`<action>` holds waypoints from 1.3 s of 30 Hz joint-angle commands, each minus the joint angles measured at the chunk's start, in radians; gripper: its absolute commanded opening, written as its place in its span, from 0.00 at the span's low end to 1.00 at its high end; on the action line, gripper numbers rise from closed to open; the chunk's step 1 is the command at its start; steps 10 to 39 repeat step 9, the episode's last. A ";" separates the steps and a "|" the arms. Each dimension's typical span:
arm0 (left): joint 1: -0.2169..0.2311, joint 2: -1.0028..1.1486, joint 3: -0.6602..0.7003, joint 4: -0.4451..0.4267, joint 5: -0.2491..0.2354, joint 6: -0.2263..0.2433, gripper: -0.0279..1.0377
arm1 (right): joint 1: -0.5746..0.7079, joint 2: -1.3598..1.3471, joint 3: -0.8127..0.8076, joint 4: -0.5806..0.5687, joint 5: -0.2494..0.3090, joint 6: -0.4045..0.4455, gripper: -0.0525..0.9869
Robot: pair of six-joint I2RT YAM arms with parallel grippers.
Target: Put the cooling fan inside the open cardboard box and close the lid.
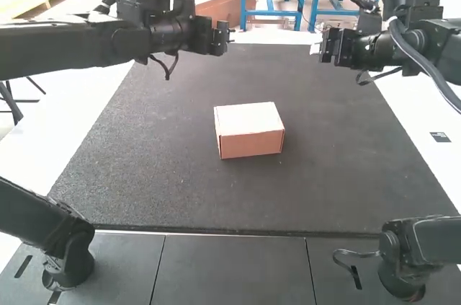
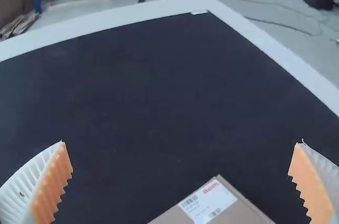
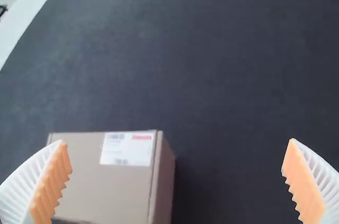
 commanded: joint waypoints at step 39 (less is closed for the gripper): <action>0.006 -0.333 -0.417 0.426 -0.114 0.110 0.94 | -0.038 -0.172 -0.272 0.302 0.044 -0.100 0.93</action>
